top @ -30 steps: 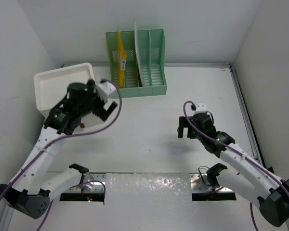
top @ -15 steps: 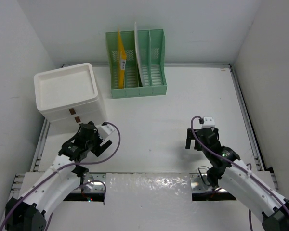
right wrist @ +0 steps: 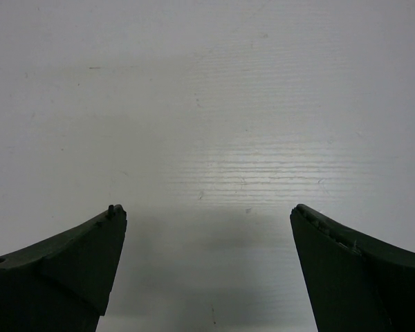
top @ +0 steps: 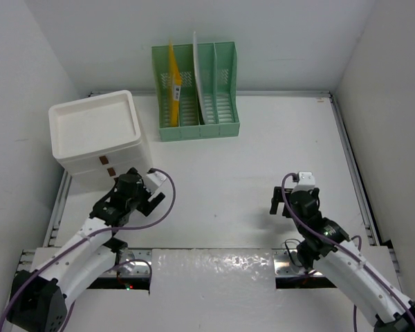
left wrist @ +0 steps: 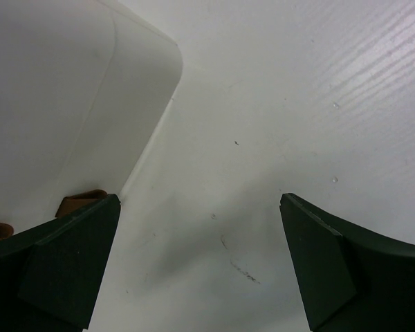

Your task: Organize the desk

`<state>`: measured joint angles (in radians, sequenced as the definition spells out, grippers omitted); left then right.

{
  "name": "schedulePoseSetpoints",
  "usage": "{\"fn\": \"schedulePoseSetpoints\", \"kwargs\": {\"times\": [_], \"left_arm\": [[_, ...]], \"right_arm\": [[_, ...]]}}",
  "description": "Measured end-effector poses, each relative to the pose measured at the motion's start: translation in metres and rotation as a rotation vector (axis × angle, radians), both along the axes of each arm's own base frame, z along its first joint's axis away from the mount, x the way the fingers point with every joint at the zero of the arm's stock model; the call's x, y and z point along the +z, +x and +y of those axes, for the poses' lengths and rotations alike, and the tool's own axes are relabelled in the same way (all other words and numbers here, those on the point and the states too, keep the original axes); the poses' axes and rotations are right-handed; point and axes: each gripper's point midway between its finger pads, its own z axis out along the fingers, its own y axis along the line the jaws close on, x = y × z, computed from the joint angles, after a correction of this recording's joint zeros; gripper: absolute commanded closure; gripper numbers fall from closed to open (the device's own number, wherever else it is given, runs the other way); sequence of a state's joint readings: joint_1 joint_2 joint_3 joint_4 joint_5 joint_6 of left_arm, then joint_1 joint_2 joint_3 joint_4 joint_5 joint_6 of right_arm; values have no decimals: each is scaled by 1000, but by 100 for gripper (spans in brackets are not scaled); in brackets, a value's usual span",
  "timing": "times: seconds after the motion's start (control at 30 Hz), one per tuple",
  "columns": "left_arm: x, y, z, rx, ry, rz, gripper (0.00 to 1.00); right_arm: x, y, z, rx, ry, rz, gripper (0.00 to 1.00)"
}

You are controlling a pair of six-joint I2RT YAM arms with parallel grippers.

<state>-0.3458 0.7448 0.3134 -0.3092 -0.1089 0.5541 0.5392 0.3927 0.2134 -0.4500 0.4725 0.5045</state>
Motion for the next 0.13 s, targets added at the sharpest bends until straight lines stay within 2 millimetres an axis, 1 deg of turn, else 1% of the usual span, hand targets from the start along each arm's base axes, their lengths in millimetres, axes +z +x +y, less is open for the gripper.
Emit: {"fn": "schedulePoseSetpoints", "kwargs": {"times": [0.13], "left_arm": [[6,5,-1,12,-13,-32,0]], "right_arm": [[-7,-2,-1,5,-6,6,1]]}}
